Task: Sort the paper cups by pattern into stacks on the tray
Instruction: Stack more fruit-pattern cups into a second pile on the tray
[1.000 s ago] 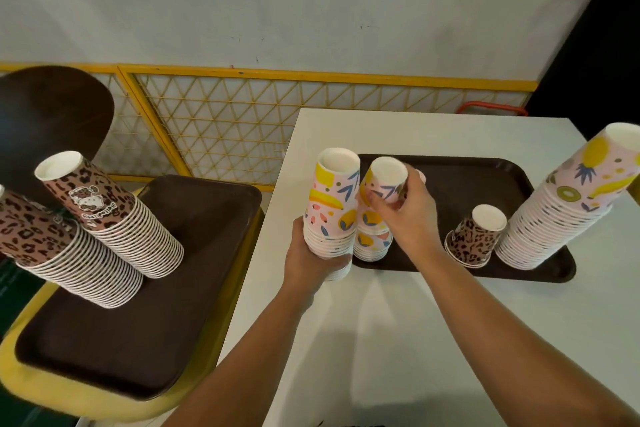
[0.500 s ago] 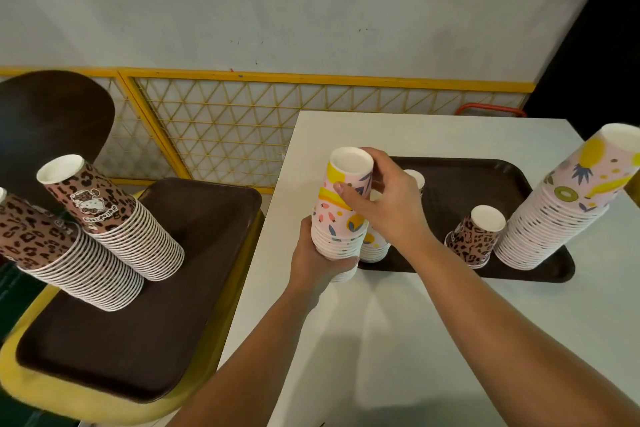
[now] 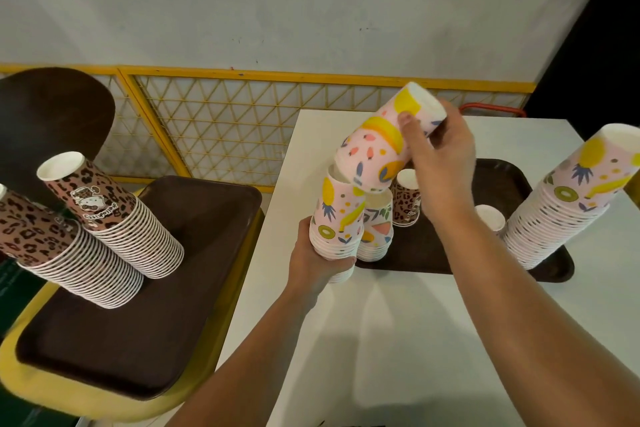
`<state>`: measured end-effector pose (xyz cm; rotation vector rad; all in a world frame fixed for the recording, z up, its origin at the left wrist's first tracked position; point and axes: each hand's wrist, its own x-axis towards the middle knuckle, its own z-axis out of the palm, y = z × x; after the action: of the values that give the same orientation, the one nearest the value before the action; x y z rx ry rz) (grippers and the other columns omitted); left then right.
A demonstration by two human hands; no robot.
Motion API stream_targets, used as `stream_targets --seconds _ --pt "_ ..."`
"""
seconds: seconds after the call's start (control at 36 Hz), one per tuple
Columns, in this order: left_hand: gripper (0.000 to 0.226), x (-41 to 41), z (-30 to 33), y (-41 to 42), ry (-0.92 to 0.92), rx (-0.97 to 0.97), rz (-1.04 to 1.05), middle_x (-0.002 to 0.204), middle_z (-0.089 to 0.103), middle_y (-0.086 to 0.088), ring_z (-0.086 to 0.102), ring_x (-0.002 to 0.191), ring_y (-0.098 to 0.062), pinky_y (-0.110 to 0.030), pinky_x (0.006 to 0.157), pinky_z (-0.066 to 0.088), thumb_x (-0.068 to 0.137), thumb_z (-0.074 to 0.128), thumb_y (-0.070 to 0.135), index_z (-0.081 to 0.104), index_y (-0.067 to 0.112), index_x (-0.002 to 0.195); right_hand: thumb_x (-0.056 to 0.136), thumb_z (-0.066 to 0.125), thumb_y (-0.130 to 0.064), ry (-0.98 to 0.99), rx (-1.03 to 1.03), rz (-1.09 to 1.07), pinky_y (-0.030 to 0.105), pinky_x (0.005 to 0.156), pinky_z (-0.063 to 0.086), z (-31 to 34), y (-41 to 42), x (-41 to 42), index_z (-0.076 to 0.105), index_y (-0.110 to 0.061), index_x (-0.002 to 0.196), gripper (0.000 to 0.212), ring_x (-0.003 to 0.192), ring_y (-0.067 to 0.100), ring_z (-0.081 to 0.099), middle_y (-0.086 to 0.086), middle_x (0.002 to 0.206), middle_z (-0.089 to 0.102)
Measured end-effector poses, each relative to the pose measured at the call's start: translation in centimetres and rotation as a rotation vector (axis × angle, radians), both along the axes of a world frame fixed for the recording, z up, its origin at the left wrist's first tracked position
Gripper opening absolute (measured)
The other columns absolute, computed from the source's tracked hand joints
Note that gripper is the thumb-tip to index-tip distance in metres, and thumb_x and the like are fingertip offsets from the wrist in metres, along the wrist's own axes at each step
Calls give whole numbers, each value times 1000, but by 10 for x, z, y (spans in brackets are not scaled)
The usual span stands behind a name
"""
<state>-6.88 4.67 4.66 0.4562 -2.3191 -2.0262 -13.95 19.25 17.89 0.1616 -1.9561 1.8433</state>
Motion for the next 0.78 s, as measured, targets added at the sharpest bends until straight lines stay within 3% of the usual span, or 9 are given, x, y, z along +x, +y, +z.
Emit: stream_targets --seconds 0.08,0.19,0.31,0.36,0.5,0.58,0.72,0.78 --pt "78 0 -2 -2 11 16 30 104 61 12 59 99 -11 -18 73 48 59 87 -3 44 26 118 82 65 -34 2 -36 -103 29 78 56 3 10 -11 57 -18 109 33 93 9 65 -3 101 66" --pt "79 -2 -3 -3 11 33 53 106 61 10 59 104 -18 -27 80 50 59 88 -2 43 27 117 84 66 -27 28 97 -152 7 71 47 -9 16 -14 54 -11 118 39 87 -2 59 -5 103 61" --pt "80 -2 0 -4 16 49 67 106 62 9 60 103 -16 -28 80 50 57 89 -1 44 28 117 81 69 -25 37 309 -129 -2 72 39 -33 12 -7 53 -9 120 44 94 2 55 -7 105 58" --pt "78 -1 4 -3 19 56 67 104 61 13 60 98 -9 -21 74 48 59 87 -3 44 29 116 80 70 -26 26 349 -90 0 75 40 -45 10 -4 53 -10 119 46 95 3 55 -7 105 59" --pt "78 0 9 -2 28 65 54 103 60 15 58 96 -4 -17 71 46 60 86 -5 43 28 117 73 75 -31 -51 435 20 23 84 51 -66 7 2 53 -16 117 52 100 5 56 -8 108 60" --pt "77 0 10 -1 28 62 56 102 60 16 58 96 -5 -18 71 46 61 86 -4 43 29 116 74 73 -34 -110 442 74 9 86 41 -68 5 7 50 -16 124 58 108 3 51 -7 118 58" --pt "80 -2 13 2 32 48 44 104 59 14 58 100 -10 -20 75 47 60 87 -1 43 29 119 72 68 -47 -76 427 189 -3 89 28 -53 -4 12 41 -19 134 73 119 -1 43 -9 132 51" --pt "80 -2 14 3 42 47 35 105 60 14 58 100 -9 -19 75 47 60 87 -2 43 30 118 72 72 -43 -88 440 261 3 91 33 -46 -10 13 42 -22 133 71 116 -1 45 -14 126 53"
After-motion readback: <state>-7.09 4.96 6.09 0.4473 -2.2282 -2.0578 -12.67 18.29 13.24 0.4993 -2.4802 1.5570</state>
